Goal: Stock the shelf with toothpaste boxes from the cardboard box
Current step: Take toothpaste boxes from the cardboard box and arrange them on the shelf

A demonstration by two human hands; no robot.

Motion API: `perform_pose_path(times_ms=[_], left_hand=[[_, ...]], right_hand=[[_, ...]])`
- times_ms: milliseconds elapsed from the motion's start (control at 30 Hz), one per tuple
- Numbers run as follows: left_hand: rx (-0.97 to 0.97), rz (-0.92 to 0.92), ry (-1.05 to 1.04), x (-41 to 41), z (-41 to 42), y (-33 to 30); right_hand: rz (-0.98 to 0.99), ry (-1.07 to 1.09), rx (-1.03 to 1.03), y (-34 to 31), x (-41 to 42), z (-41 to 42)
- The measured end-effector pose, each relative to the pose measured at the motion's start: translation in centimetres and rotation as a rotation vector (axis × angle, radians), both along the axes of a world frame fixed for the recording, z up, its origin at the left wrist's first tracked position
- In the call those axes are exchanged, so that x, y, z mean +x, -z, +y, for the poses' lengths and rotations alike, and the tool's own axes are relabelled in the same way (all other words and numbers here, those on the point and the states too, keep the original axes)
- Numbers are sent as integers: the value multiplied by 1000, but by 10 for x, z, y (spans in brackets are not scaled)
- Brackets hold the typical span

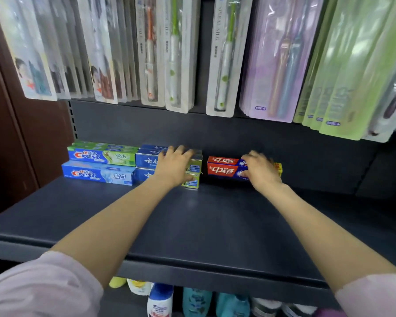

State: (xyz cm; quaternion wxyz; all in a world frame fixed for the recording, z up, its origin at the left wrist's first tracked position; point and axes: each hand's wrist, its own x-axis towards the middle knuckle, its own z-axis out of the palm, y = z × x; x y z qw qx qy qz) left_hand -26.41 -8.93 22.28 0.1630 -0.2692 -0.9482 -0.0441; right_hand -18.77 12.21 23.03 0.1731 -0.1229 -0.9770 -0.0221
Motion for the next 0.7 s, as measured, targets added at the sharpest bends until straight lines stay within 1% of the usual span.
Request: perform_pose_path(times_ms=[167,267,367,433,567,633,700], left_hand=[[-92,-61,-33,-12,-5,-1],[-82,-48,-36,-15,-4,5],[-56,-49,-43,-16,-1,5],[-45,-46,-48,-15,0,5],[-43,-36,-50,-12,1,7],[-42,1,-49,-6,2,7],[9,59,-41,5,2,10]], right_hand=[[-40,-10,-19,8,-35,-5],[-8,8,-40,21,-40,-7],[-30,26,57,32,-38,-12],[-63,27,78,38,-37,-15],[-134,0,48,38,-38,-19],[-143,-27,-14,36,-34,-20],[-108,-76,-109,35,-26,-23]])
